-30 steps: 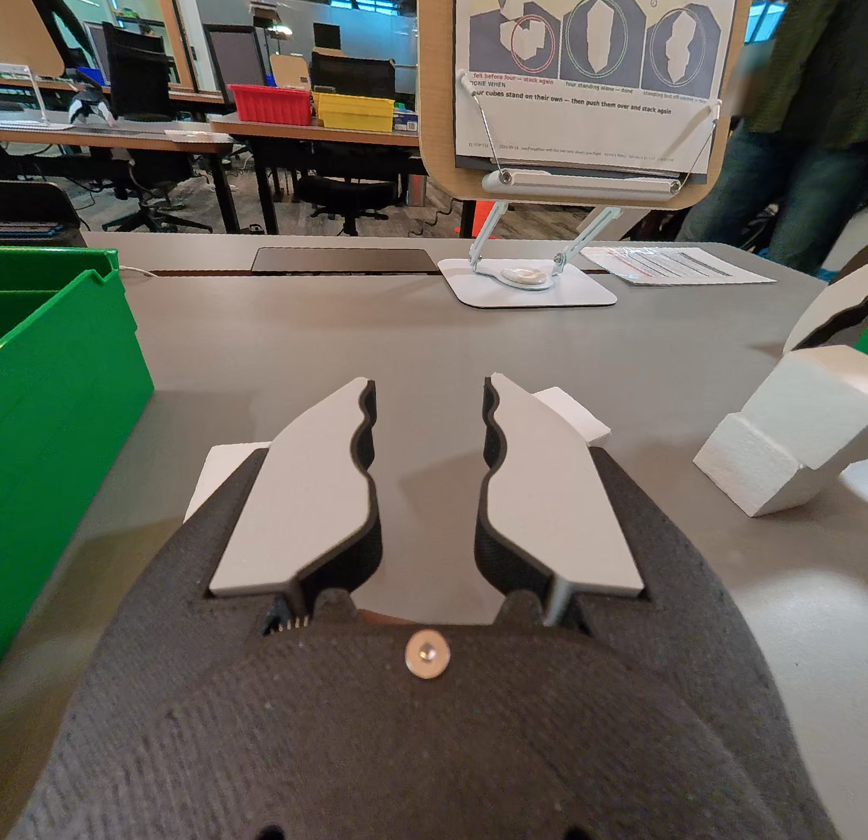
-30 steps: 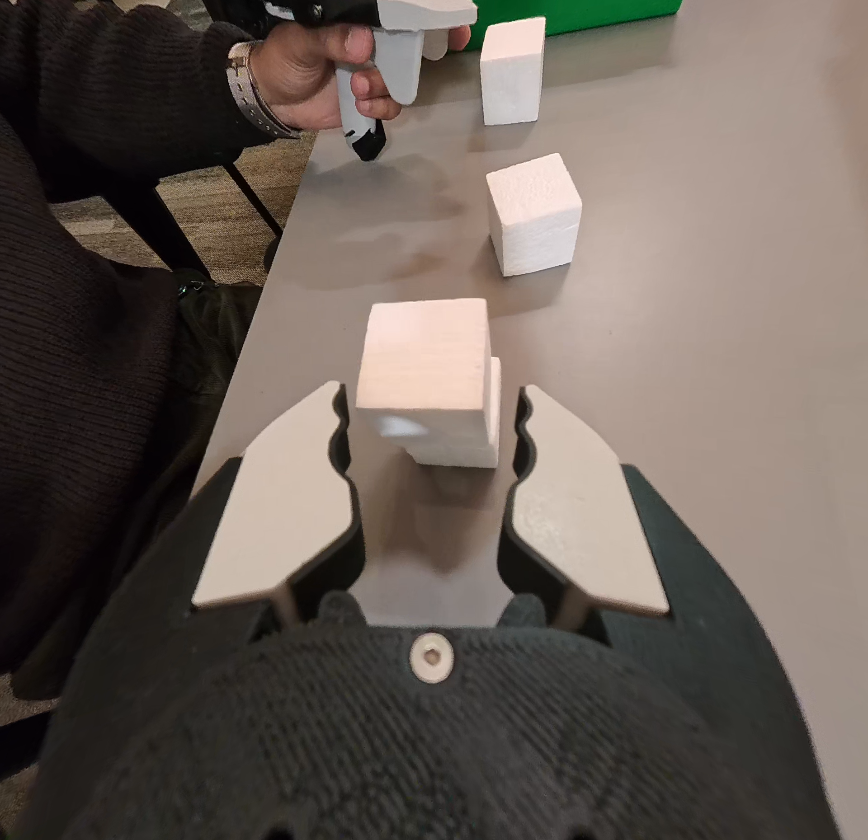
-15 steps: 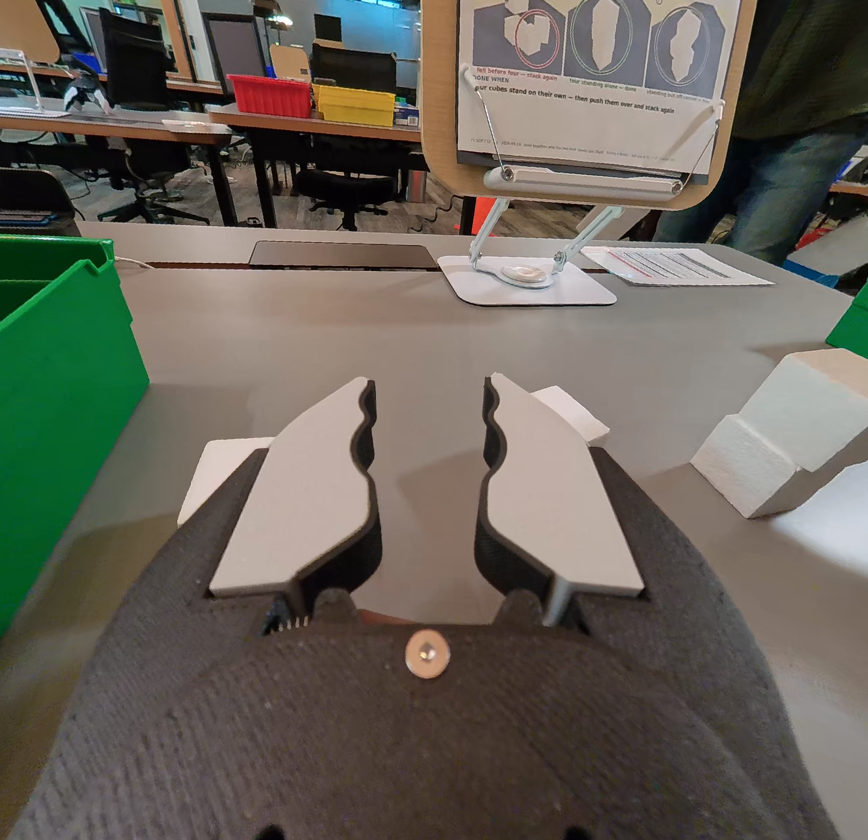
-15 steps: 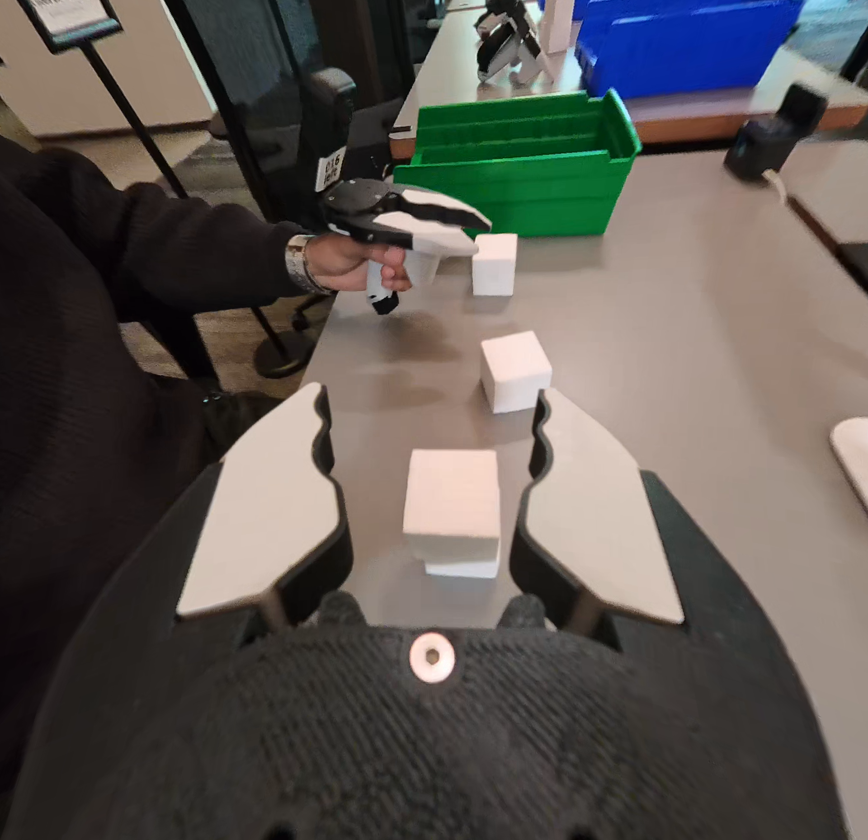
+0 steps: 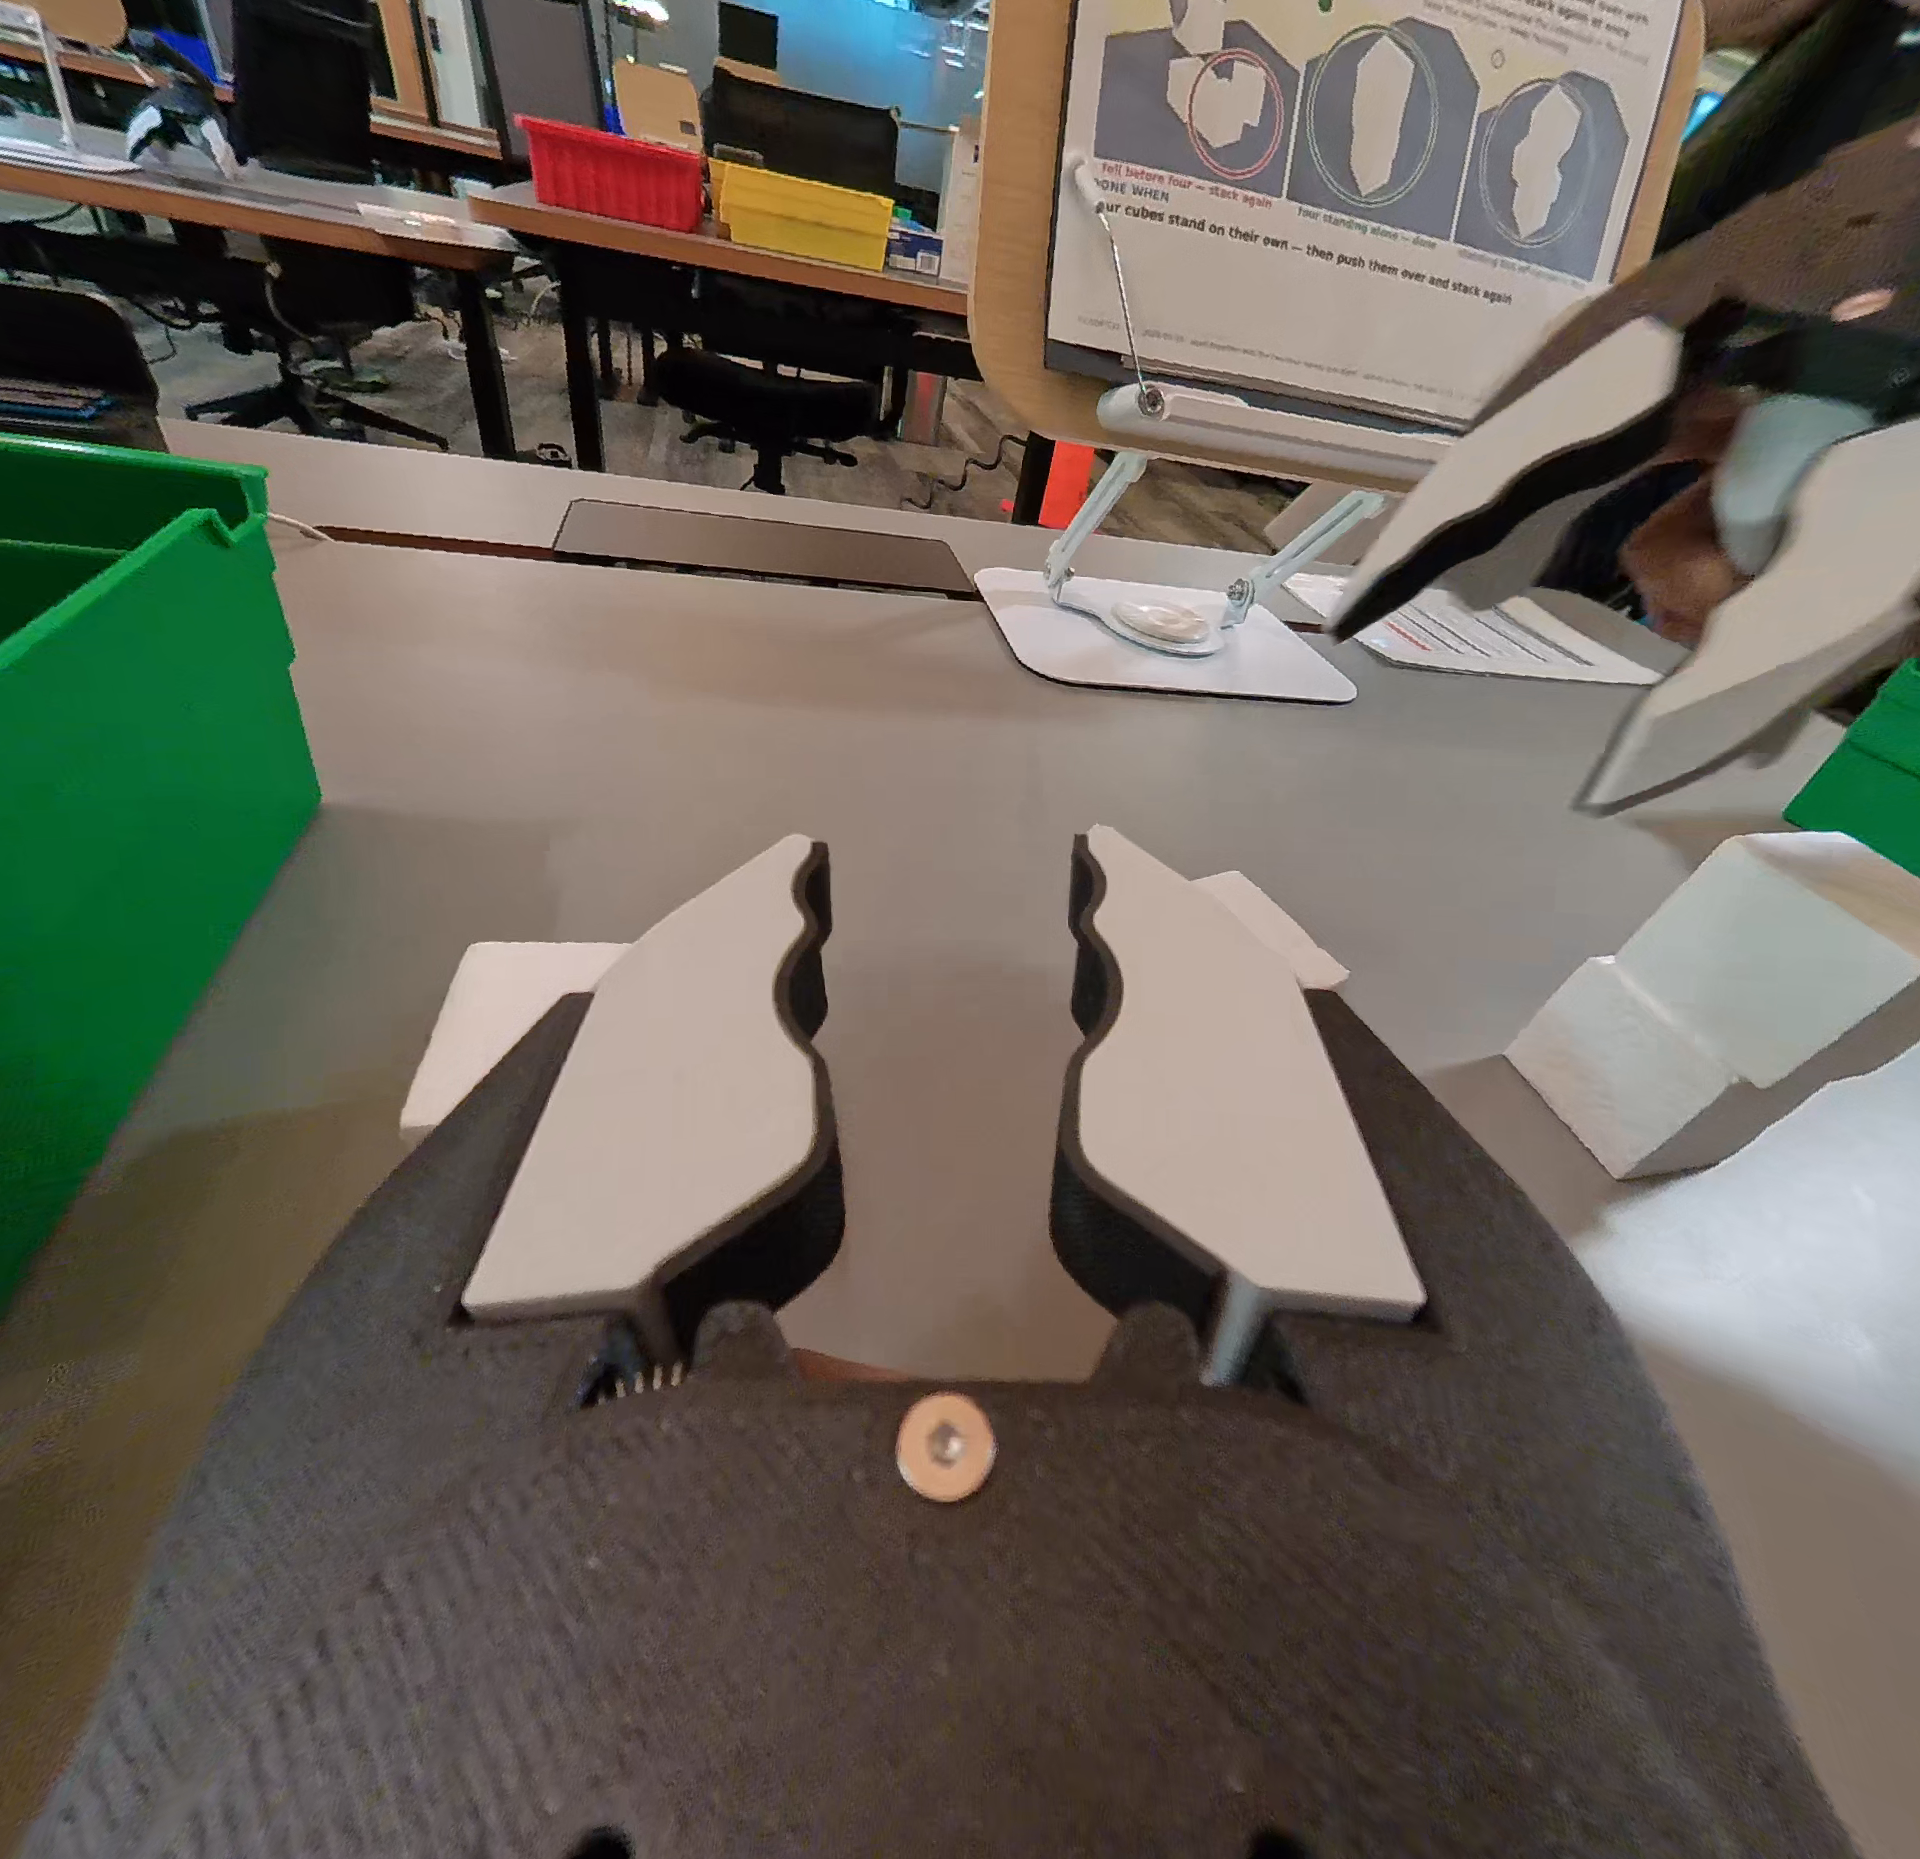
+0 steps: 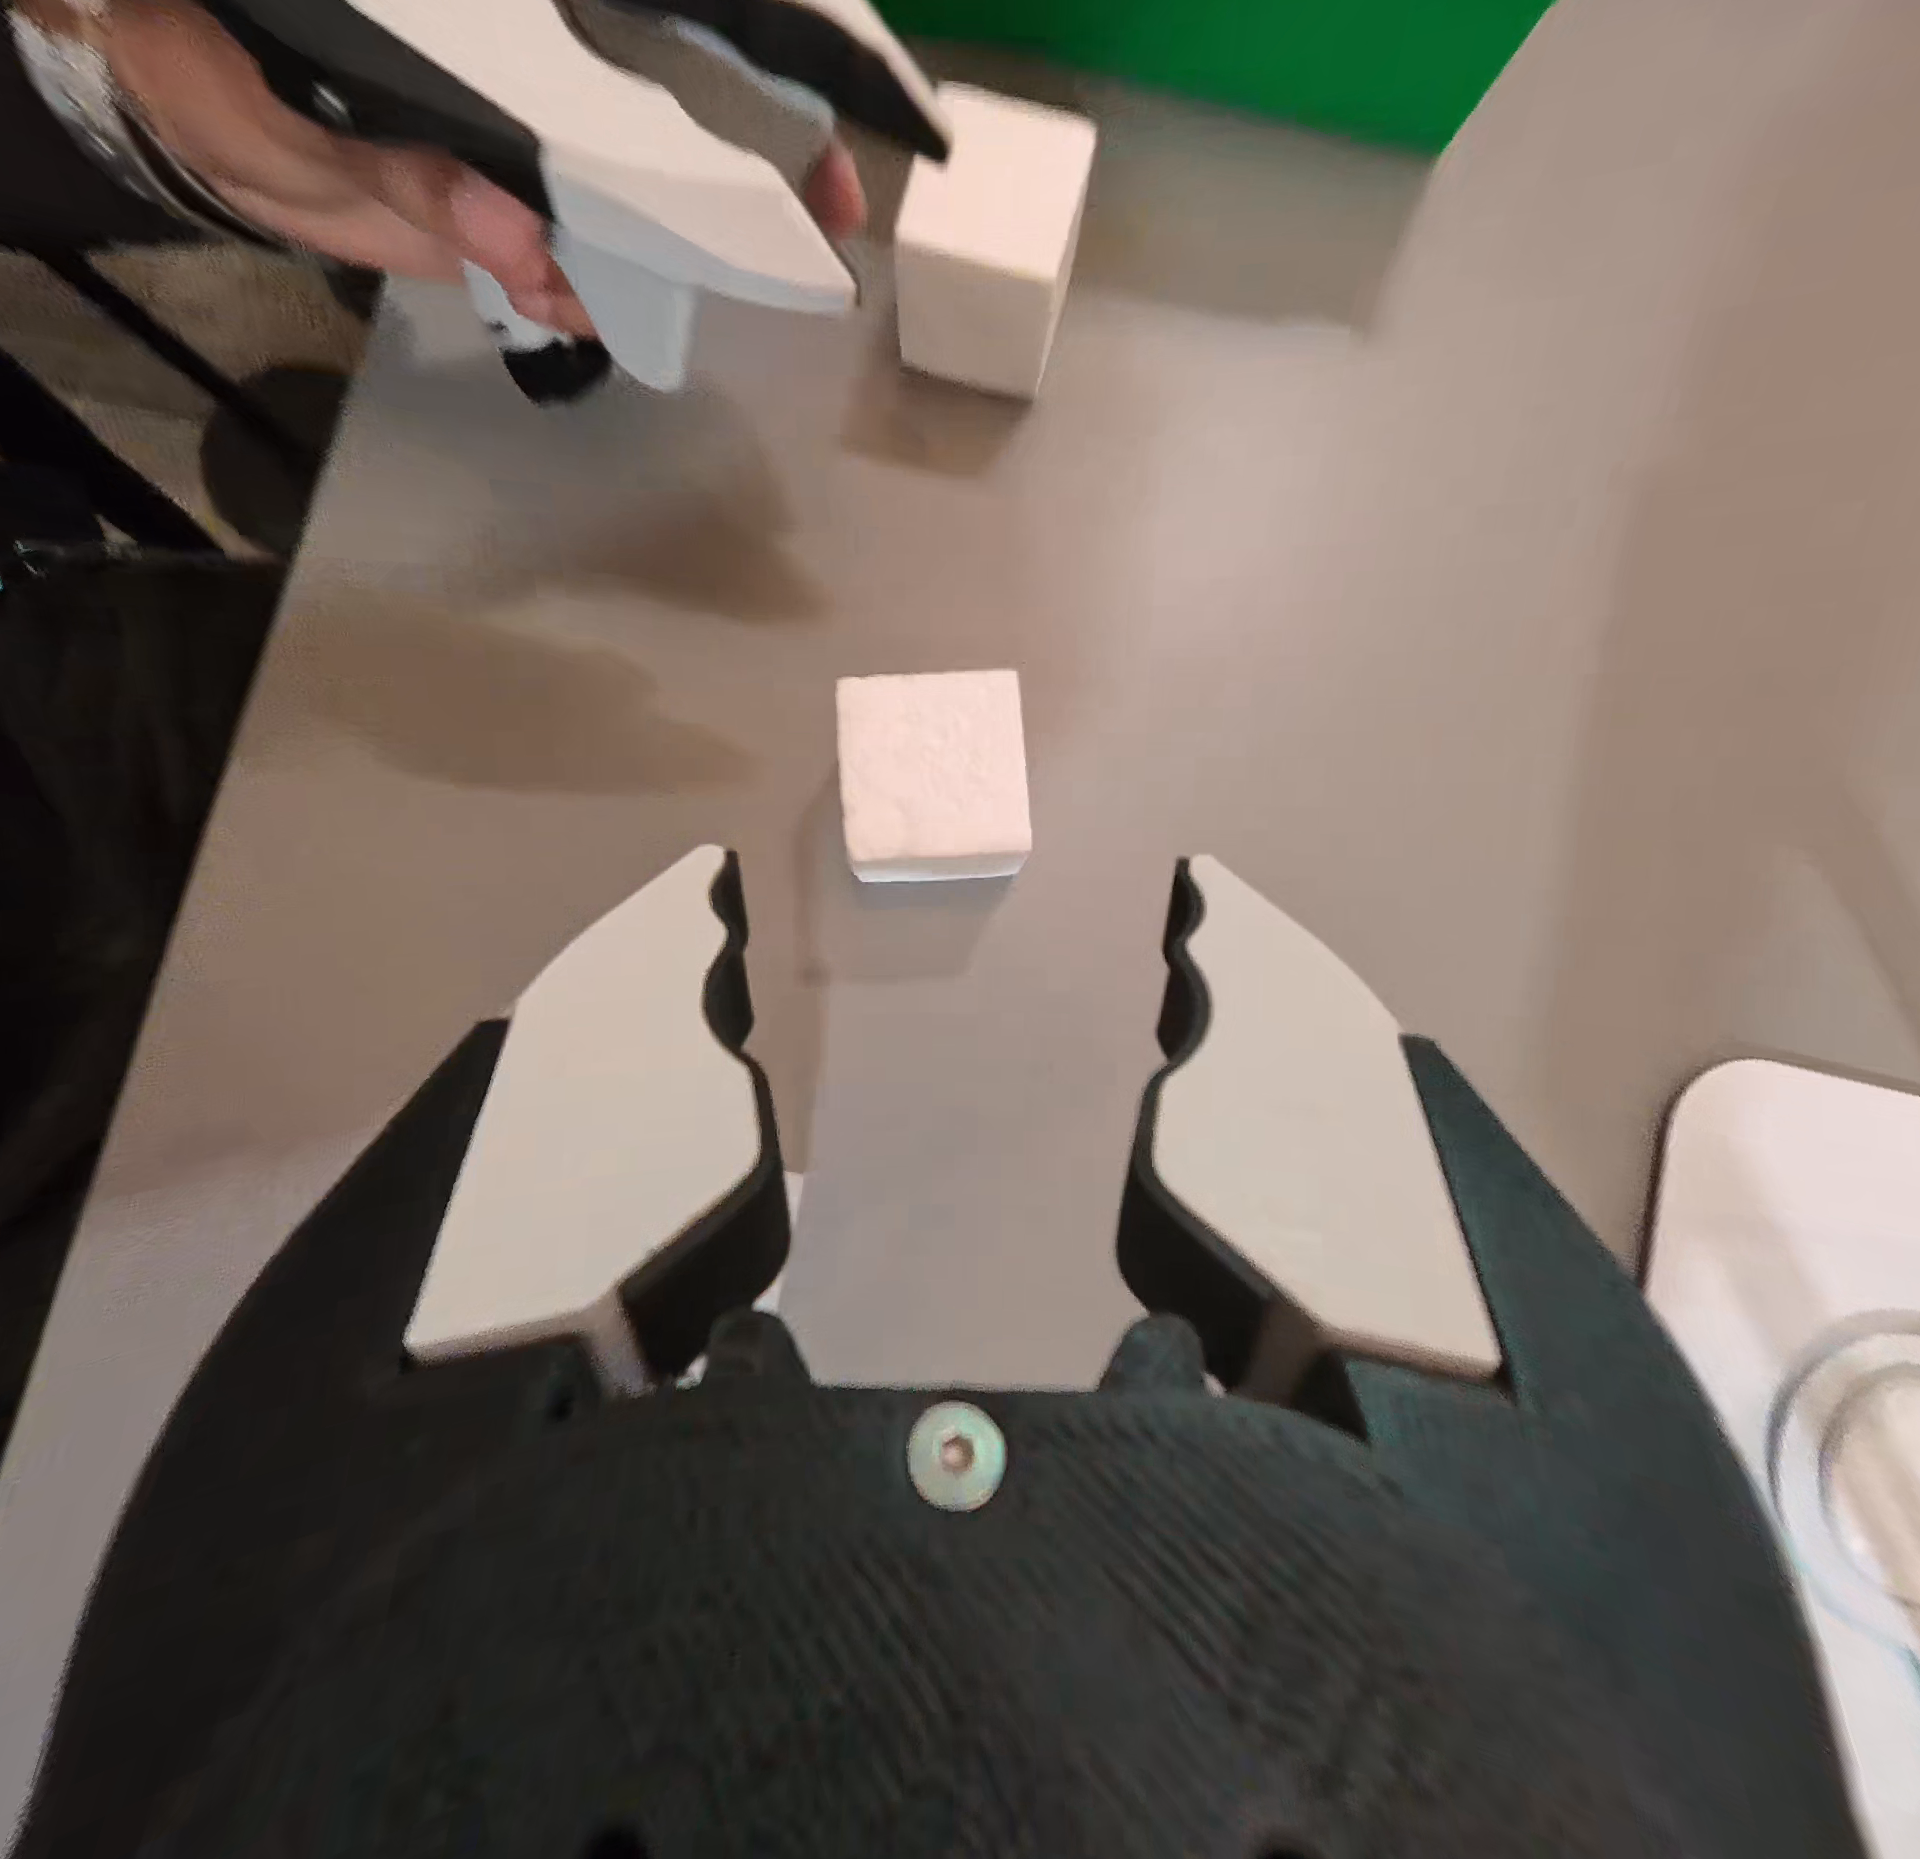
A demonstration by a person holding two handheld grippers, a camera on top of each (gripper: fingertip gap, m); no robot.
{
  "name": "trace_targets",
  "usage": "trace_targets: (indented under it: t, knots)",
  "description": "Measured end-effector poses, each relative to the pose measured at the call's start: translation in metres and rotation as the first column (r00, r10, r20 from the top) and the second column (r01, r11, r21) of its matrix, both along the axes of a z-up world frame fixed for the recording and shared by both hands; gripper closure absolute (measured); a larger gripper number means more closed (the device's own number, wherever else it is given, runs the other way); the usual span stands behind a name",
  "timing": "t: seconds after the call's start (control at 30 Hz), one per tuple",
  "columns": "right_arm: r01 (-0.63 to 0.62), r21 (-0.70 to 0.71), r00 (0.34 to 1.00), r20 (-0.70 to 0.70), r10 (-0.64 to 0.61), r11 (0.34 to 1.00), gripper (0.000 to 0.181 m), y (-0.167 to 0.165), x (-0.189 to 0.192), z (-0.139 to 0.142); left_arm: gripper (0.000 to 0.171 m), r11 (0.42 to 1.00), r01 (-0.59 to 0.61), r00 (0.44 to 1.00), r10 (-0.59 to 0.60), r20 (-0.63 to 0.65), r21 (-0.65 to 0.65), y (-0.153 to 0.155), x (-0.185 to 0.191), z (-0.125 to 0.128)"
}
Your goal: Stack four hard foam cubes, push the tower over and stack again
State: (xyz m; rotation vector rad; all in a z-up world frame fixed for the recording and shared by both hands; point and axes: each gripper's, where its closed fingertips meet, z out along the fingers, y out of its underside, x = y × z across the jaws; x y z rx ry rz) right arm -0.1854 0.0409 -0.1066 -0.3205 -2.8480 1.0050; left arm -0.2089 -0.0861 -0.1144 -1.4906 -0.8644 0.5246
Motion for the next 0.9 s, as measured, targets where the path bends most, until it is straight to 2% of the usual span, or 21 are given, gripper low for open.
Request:
trace_targets:
  t: [0.2,0.37,0.43,0.5,0.57,0.67,0.77,0.9]
  knots:
    - [-0.084,0.183,0.991,0.122,0.062,0.980,0.101,-0.010,-0.009,-0.054,0.126,0.999,0.027,0.999,-0.028,-0.023,-0.047,0.007,0.003,-0.002]
    - [-0.149,0.270,0.981,0.163,0.108,0.951,0.102,-0.019,-0.004,-0.083,0.126,0.999,0.034,0.999,-0.035,-0.017,-0.039,0.008,0.003,-0.001]
    - [-0.155,0.293,0.980,0.170,0.108,0.944,0.106,-0.020,-0.003,-0.091,0.126,0.999,0.030,0.999,-0.031,-0.008,-0.030,0.007,0.002,-0.002]
    - [-0.164,0.306,0.977,0.178,0.113,0.938,0.123,-0.020,-0.002,-0.094,0.126,0.999,0.027,1.000,-0.027,-0.001,-0.023,0.006,0.001,-0.002]
    - [-0.163,0.292,0.978,0.174,0.115,0.942,0.123,-0.022,-0.001,-0.090,0.126,1.000,0.023,1.000,-0.023,-0.001,-0.019,0.004,0.001,-0.001]
    - [-0.134,0.253,0.986,0.132,0.103,0.958,0.123,-0.019,-0.003,-0.069,0.126,1.000,0.021,1.000,-0.021,-0.003,-0.019,0.004,0.001,-0.001]
    - [-0.085,0.212,0.995,0.068,0.072,0.974,0.123,-0.008,-0.003,-0.034,0.126,0.999,0.025,1.000,-0.025,0.000,-0.022,0.005,0.001,-0.002]
    - [0.003,0.190,1.000,-0.025,0.001,0.982,0.123,0.025,0.007,0.023,0.126,0.999,0.031,1.000,-0.031,-0.001,-0.027,0.007,0.003,-0.002]
